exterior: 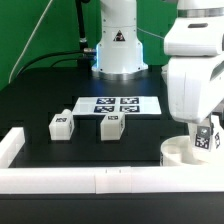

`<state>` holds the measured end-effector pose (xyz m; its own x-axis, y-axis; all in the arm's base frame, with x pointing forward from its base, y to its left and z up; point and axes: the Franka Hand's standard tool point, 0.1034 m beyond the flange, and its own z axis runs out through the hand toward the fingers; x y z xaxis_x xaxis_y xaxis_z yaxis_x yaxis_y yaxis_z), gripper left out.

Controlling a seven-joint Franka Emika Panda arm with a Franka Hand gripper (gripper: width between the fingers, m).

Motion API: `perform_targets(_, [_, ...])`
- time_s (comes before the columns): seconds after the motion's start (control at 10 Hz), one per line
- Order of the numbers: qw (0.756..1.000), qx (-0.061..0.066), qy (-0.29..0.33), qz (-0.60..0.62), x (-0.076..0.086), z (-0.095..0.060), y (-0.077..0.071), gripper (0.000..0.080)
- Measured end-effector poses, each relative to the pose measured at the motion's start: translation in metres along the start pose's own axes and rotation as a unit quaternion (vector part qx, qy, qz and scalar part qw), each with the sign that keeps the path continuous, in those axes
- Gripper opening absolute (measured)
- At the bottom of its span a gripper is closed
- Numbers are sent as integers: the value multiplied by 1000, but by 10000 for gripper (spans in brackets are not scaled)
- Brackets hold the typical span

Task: Assemble stool

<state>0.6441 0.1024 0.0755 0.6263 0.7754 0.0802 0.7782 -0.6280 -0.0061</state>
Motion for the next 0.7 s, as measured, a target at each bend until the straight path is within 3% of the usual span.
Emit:
perform_targets(0.4, [977, 7, 9, 215, 0, 1, 1, 340])
perform_targets(0.7, [913, 20, 11, 408, 2, 0, 0, 340])
